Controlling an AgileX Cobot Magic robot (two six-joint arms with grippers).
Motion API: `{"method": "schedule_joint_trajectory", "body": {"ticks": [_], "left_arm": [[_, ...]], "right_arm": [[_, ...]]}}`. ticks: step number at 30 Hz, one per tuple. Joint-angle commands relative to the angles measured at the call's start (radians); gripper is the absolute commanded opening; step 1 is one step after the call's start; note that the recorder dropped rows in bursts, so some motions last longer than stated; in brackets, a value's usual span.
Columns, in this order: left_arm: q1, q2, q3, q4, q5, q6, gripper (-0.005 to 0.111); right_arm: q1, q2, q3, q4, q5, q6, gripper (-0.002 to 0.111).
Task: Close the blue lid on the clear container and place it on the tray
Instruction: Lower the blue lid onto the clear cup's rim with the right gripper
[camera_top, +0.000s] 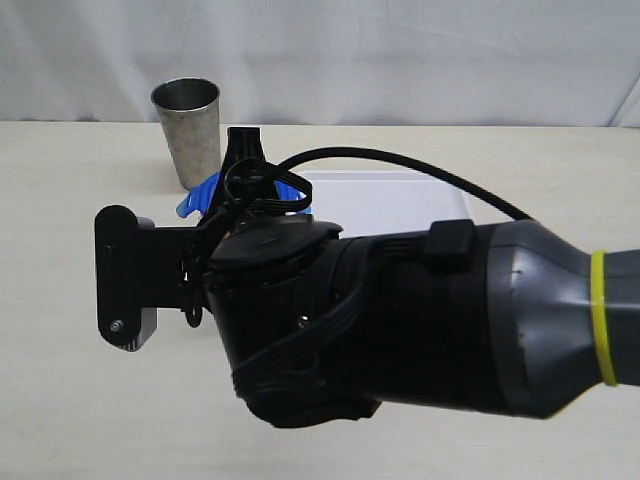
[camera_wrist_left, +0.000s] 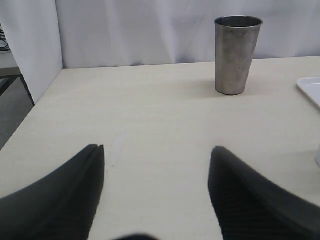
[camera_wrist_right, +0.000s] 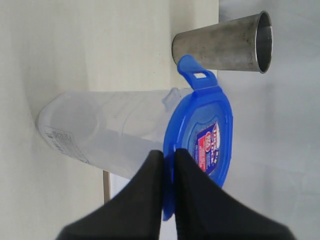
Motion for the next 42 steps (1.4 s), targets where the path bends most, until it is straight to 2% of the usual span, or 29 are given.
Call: {"method": "schedule_joint_trajectory", "body": {"ticks": [1, 7, 19, 29, 42], "left_arm": [[0.001, -0.003, 0.003, 0.001, -0.012, 0.000, 0.058], [0.001, -0.003, 0.003, 0.001, -0.012, 0.000, 0.058], [0.001, -0.003, 0.003, 0.001, -0.012, 0.000, 0.058], [0.001, -0.003, 0.003, 0.001, -0.012, 0.000, 0.058], [0.001, -0.003, 0.003, 0.001, -0.012, 0.000, 0.058]], "right_arm": [[0.001, -0.003, 0.005, 0.005, 0.006, -0.004, 0.004], [0.001, -0.003, 0.005, 0.005, -0.001, -0.089, 0.004], [0.001, -0.003, 0.005, 0.005, 0.030, -0.091, 0.005], [0.001, -0.003, 0.005, 0.019, 0.032, -0.097, 0.022], [0.001, -0.003, 0.005, 0.076, 0.032, -0.136, 0.022]]}}
